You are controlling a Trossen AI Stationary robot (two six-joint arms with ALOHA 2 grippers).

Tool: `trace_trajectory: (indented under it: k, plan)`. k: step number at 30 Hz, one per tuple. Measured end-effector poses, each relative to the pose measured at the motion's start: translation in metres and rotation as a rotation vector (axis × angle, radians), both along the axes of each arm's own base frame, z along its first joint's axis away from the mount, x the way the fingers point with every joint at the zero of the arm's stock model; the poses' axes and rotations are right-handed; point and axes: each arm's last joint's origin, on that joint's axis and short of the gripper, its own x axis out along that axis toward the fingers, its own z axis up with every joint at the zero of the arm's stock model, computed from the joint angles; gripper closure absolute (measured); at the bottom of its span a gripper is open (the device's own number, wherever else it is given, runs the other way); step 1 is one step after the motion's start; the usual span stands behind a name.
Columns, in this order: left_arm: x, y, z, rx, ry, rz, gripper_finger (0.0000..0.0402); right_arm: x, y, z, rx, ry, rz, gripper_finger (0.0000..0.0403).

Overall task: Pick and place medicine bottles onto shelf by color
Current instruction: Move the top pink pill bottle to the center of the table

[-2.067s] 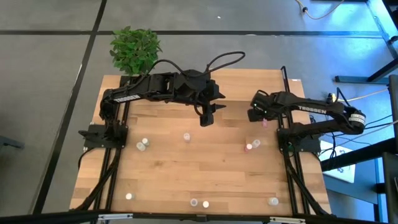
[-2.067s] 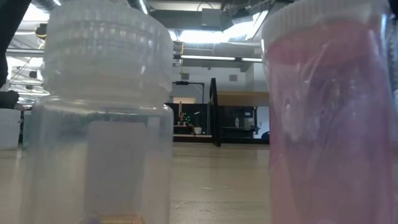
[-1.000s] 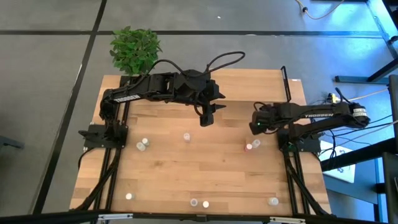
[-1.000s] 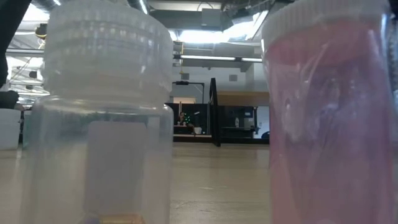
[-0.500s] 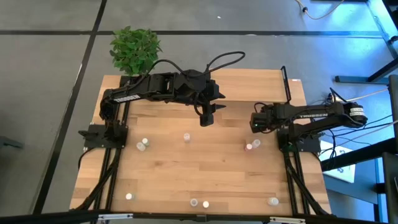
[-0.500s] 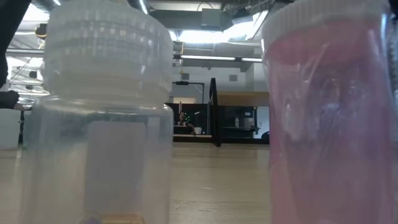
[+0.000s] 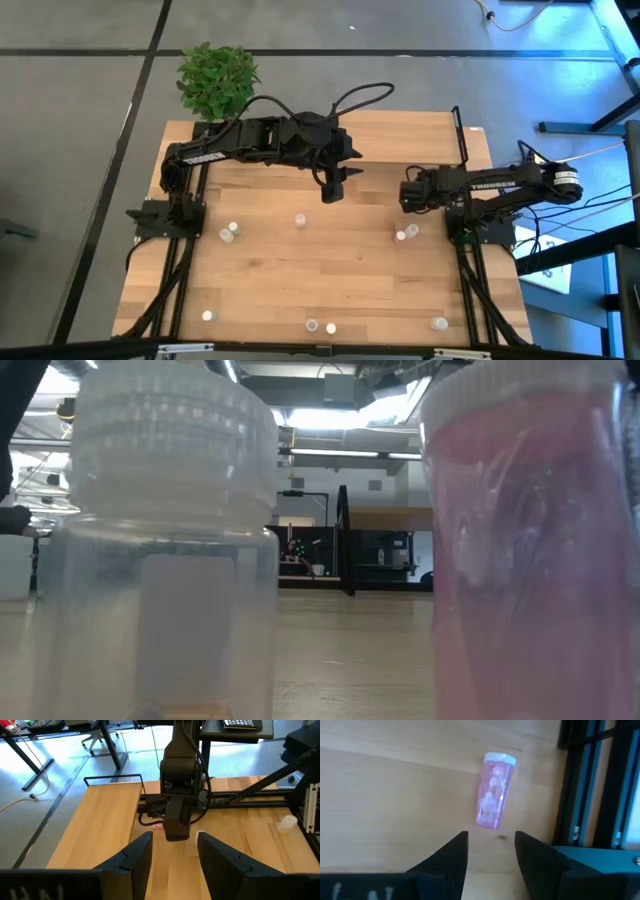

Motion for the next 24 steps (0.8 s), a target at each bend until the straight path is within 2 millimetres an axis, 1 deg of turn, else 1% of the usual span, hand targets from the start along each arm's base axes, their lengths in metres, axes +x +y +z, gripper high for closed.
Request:
trace_trajectory:
  k: [5,9,24]
  plan:
    - [0.0,0.0,0.0,0.0,0.0,0.0,0.025,-0.003,-0.002,-0.011,-0.006,-0.017,-0.012,0.0237]
    - [0.0,0.0,0.0,0.0,0.0,0.0,0.025,-0.007,-0.005,-0.017,-0.048,-0.01,-0.027,0.0238]
    - [0.0,0.0,0.0,0.0,0.0,0.0,0.025,-0.015,-0.014,-0.041,-0.015,-0.08,-0.099,0.0237]
